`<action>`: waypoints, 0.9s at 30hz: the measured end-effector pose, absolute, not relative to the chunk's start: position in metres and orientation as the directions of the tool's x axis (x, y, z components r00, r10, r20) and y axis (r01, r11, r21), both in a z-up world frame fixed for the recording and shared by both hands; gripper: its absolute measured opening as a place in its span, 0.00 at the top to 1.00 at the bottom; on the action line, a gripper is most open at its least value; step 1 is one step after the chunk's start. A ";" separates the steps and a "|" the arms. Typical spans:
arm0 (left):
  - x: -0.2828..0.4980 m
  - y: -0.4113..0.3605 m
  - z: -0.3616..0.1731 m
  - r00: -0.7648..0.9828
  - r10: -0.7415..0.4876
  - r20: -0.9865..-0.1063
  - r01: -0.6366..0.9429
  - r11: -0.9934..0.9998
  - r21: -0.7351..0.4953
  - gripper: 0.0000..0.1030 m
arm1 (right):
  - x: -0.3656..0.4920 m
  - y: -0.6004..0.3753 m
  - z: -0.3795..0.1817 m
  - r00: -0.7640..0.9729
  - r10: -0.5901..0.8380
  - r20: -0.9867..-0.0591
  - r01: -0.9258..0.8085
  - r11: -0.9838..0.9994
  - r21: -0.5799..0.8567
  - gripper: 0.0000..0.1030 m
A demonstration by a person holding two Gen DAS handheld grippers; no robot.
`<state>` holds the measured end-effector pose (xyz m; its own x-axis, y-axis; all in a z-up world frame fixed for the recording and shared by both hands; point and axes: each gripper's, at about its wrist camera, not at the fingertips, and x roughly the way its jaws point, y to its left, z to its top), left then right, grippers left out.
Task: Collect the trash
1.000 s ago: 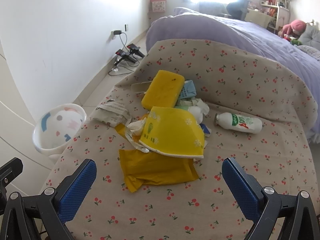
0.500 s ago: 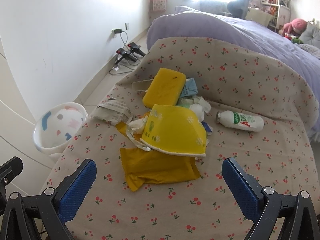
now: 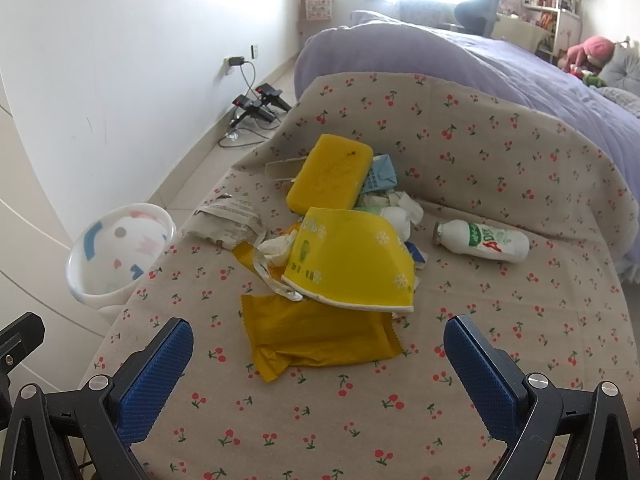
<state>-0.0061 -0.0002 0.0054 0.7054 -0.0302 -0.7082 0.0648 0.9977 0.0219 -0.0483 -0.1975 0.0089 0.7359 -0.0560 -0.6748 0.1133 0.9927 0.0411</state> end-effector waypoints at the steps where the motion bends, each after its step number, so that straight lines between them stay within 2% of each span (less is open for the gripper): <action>1: -0.006 0.000 0.005 0.705 -0.030 -0.708 0.065 0.998 0.023 0.00 | -0.048 -0.197 0.009 0.736 -0.056 -0.675 0.114 0.993 0.041 0.00; 27: -0.003 0.003 -0.001 0.696 -0.027 -0.718 0.062 0.998 0.023 0.00 | -0.049 -0.206 0.002 0.725 -0.062 -0.686 0.136 0.989 0.054 0.00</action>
<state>-0.0032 0.0028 -0.0008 0.6960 -0.0266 -0.7176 0.0618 0.9978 0.0230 -0.0488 -0.2063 0.0024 0.7248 -0.0622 -0.6862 0.1362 0.9892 0.0542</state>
